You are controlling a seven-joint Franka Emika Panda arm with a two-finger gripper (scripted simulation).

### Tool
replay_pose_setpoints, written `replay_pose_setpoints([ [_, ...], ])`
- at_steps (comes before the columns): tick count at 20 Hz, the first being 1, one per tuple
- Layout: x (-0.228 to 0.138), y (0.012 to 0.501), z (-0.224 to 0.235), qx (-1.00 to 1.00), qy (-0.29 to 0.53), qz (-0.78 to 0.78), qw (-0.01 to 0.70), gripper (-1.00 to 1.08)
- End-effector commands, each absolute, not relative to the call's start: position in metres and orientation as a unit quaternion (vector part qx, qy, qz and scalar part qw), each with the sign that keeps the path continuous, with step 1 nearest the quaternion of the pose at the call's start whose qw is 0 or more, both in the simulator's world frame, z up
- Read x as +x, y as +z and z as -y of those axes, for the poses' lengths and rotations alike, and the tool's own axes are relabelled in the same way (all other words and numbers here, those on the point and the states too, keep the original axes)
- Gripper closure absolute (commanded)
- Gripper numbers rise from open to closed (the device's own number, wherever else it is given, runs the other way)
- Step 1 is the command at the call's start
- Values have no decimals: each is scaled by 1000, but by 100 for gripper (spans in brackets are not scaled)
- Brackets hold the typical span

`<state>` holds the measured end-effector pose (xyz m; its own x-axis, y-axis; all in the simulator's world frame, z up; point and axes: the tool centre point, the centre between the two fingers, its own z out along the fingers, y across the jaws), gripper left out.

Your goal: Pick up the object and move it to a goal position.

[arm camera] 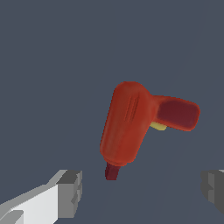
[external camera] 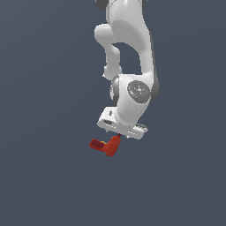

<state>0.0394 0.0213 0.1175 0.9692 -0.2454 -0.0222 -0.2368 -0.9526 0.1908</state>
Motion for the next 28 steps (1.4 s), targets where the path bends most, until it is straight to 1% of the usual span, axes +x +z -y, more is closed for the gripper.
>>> replay_pose_setpoints([
  [1,43,106,-20,983,-24,140,117,-100],
  [8,52,79,-17,966,-17,183,181,-100],
  [14,58,65,-16,954,-6,206,218,-100],
  [20,60,59,-16,947,2,216,237,-100],
  [28,59,51,-13,947,2,217,238,-100],
])
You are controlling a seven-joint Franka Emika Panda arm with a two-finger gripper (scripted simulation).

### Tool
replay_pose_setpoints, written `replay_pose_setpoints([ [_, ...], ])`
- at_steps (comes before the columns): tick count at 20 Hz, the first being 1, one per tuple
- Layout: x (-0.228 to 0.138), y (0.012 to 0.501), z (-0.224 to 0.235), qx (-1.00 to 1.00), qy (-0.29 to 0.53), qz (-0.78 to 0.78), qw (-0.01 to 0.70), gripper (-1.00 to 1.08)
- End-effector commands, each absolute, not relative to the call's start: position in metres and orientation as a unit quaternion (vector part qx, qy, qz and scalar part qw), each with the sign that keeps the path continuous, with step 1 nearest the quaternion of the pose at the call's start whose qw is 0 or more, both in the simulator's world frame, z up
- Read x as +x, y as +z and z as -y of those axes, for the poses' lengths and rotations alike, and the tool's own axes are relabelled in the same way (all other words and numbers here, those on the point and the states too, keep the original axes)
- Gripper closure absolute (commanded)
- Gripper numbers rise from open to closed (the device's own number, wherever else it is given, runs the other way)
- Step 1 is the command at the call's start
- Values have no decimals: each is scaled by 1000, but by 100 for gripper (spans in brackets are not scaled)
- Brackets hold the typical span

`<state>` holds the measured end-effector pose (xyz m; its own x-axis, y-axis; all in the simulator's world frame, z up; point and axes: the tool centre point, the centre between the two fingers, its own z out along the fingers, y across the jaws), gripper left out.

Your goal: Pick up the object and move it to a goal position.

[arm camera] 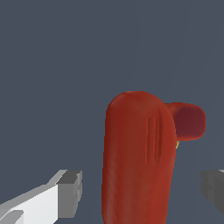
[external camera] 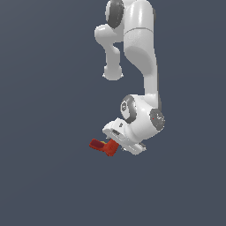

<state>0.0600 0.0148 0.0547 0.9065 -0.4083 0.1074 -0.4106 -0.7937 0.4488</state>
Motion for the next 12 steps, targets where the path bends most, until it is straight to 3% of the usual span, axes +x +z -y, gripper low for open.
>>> replay_pose_setpoints([
  [1,59,47,-11,947,2,217,238,-100],
  [7,57,31,-2,946,3,217,239,-100],
  [8,57,31,-2,946,3,217,239,108],
  [12,57,31,-2,946,3,217,239,108],
])
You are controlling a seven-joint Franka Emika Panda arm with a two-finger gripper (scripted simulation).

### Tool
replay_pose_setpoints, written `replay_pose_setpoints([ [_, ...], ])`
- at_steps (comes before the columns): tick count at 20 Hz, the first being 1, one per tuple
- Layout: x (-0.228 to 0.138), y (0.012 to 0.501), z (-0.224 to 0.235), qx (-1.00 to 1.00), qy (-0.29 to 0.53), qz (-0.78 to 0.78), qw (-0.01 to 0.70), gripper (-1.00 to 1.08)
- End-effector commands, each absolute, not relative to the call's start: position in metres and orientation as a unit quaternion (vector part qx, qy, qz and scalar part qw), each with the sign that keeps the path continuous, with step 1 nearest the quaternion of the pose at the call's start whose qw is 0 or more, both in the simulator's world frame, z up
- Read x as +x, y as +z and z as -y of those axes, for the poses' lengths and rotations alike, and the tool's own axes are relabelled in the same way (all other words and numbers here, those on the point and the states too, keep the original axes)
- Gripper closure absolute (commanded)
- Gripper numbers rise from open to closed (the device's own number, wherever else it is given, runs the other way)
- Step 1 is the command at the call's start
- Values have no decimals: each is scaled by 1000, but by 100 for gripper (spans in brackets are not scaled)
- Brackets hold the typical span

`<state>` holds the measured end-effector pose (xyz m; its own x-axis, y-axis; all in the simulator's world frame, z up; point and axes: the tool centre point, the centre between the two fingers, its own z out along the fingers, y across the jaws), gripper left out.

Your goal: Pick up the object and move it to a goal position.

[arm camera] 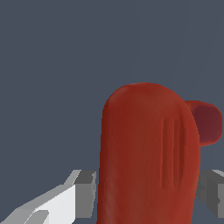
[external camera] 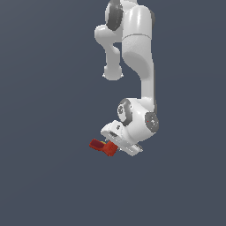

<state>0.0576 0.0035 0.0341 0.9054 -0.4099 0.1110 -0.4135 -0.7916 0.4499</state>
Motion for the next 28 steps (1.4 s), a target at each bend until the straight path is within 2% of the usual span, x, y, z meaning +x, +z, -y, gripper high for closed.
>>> replay_pose_setpoints([
  [1,57,31,-2,946,3,217,239,108],
  [9,58,37,-2,946,4,217,239,108],
  [14,60,57,5,947,4,218,238,108],
  [28,77,196,56,947,3,218,238,108],
])
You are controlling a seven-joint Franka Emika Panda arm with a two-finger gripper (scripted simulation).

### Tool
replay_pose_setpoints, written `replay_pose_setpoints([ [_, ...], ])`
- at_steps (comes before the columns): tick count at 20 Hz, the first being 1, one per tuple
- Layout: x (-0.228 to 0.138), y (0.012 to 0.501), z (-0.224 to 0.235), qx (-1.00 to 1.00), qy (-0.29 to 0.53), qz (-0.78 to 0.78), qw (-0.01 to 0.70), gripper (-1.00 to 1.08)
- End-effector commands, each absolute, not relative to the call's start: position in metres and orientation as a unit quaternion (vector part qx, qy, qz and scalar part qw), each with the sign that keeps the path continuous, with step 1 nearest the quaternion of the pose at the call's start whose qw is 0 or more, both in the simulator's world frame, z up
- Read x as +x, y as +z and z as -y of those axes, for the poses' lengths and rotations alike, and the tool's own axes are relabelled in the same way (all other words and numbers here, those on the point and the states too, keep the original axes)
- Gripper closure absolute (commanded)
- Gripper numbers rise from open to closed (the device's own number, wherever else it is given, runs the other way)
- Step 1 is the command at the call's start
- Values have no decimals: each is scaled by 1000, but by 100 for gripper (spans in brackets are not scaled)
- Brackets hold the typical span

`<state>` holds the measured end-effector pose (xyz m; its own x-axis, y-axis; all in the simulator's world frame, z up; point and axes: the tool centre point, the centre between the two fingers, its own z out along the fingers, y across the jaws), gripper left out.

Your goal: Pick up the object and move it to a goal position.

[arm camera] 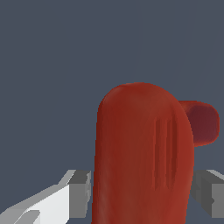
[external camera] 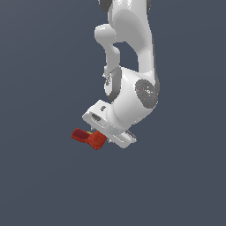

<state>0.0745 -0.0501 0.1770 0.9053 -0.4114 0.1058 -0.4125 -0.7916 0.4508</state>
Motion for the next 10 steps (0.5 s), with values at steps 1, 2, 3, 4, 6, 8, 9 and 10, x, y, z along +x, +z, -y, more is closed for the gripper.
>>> replay_pose_setpoints([
  [1,79,207,60,947,3,218,238,108],
  [2,80,217,64,947,3,218,238,108],
  [3,82,228,68,947,3,218,238,108],
  [4,83,238,72,947,3,218,238,108],
  [6,86,258,79,947,3,218,238,108],
  [8,90,277,85,947,2,218,238,108],
  [9,91,286,89,947,2,218,238,108],
  [10,93,294,91,947,2,218,238,108],
])
